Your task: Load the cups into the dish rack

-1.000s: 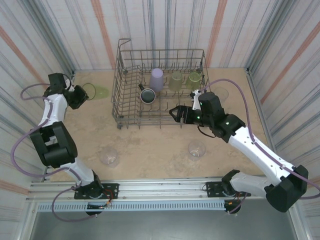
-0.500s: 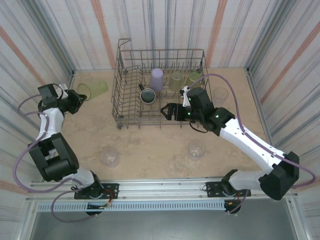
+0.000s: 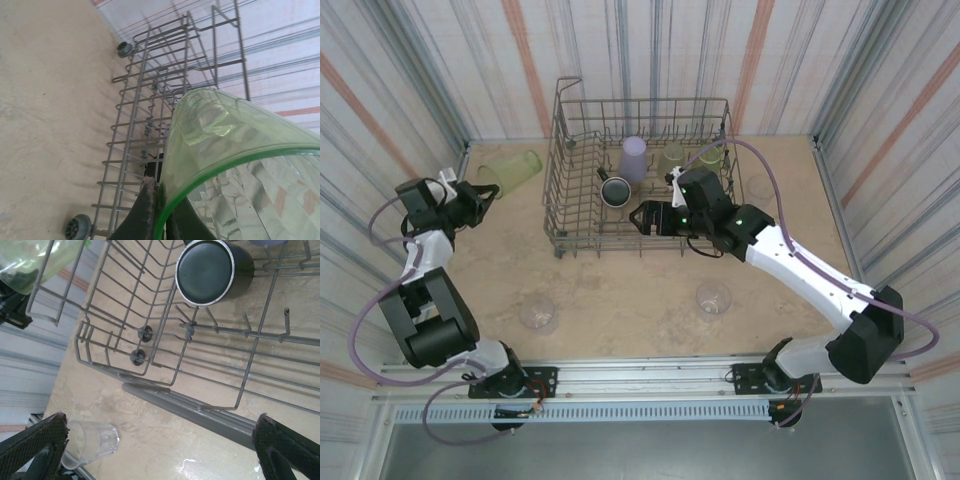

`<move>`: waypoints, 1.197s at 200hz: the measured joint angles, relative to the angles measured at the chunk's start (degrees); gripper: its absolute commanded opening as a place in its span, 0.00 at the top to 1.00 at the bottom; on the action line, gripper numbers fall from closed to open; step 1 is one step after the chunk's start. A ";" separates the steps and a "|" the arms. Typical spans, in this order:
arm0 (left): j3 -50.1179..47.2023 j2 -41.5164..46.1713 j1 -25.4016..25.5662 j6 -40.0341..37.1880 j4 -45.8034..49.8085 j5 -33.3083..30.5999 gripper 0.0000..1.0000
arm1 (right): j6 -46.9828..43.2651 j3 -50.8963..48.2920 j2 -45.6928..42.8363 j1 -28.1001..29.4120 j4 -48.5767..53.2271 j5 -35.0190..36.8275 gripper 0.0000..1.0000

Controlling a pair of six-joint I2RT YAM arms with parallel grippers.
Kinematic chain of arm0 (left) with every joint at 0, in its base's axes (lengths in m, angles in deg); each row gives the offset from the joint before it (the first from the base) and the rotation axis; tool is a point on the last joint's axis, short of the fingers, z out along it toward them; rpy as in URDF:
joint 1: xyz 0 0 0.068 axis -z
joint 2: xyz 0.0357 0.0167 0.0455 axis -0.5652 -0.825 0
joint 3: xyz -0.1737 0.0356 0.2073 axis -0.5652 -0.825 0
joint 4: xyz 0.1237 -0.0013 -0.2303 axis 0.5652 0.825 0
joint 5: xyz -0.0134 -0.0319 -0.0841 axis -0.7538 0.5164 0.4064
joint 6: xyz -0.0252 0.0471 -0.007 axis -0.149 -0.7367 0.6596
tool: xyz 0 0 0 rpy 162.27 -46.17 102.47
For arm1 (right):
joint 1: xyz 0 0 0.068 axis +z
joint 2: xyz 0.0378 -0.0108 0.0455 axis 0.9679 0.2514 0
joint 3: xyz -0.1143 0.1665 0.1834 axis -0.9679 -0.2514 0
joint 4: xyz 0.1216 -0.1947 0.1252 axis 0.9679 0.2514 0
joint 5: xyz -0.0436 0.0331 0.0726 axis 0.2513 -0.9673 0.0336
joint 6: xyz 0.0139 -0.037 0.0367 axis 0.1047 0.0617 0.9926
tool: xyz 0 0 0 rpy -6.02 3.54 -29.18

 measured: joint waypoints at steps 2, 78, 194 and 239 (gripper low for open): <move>-0.04 0.13 0.00 0.04 -0.20 0.07 1.00 | 0.00 0.09 0.15 0.02 -0.02 0.02 0.01; -0.76 3.15 0.00 5.16 -10.91 5.05 1.00 | -0.02 4.35 3.82 1.42 2.14 0.48 0.01; -1.01 3.15 7.89 9.20 -17.35 8.83 1.00 | 1.31 4.42 3.87 -0.07 0.57 -2.08 0.01; -1.01 3.15 11.58 9.11 -17.73 9.42 1.00 | 3.91 4.42 3.93 -2.58 -4.66 -6.34 0.01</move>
